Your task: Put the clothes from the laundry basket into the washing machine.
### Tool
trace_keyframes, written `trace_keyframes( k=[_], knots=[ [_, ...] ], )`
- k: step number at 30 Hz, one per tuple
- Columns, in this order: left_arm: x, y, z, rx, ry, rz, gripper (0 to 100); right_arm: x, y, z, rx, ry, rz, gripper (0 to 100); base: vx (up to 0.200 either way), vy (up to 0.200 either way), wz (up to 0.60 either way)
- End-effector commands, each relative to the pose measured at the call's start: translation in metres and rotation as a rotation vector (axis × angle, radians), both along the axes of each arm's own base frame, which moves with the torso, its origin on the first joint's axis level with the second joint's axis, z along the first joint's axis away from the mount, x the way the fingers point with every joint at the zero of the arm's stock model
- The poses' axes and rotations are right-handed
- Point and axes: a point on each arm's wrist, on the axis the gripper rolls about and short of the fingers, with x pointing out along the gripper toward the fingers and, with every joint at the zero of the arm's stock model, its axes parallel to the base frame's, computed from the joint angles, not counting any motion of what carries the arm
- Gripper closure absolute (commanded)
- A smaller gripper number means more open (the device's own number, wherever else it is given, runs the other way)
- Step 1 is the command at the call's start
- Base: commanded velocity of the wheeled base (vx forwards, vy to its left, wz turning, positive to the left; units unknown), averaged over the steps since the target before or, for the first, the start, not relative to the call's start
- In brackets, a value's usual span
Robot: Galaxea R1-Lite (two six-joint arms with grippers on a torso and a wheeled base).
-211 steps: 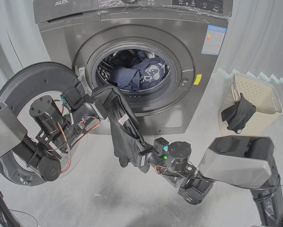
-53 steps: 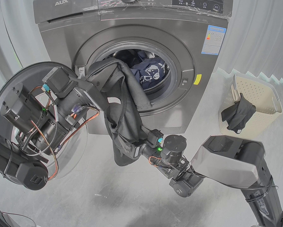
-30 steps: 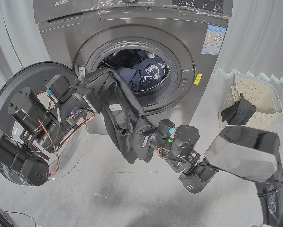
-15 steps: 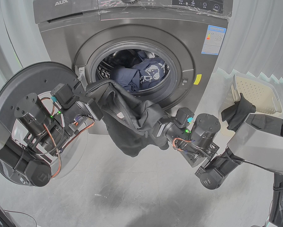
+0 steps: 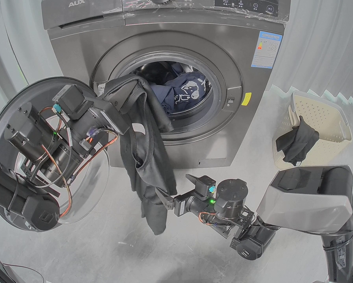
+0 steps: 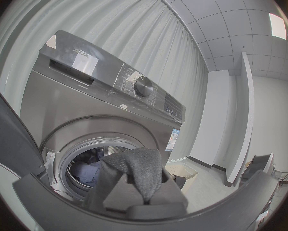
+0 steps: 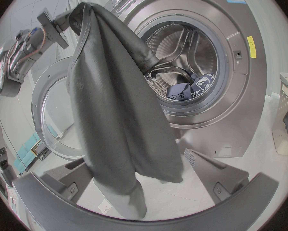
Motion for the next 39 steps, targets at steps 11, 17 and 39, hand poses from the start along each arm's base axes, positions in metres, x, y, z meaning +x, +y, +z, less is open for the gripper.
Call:
trace_keyframes(
  k=[11,17,39],
  knots=[
    [-0.013,-0.010,0.002,-0.003,-0.005,-0.051,100,0.052,0.033,-0.018,0.057,-0.109,0.002,0,0.000,0.000,0.00],
    [-0.014,-0.011,0.000,0.003,0.000,-0.059,100,0.064,0.038,-0.014,0.077,-0.147,-0.009,0,0.000,0.000,0.00],
    [-0.002,-0.002,-0.012,0.024,0.042,-0.019,100,0.109,-0.006,0.050,0.202,-0.278,-0.196,100,0.000,0.000,0.00]
  ],
)
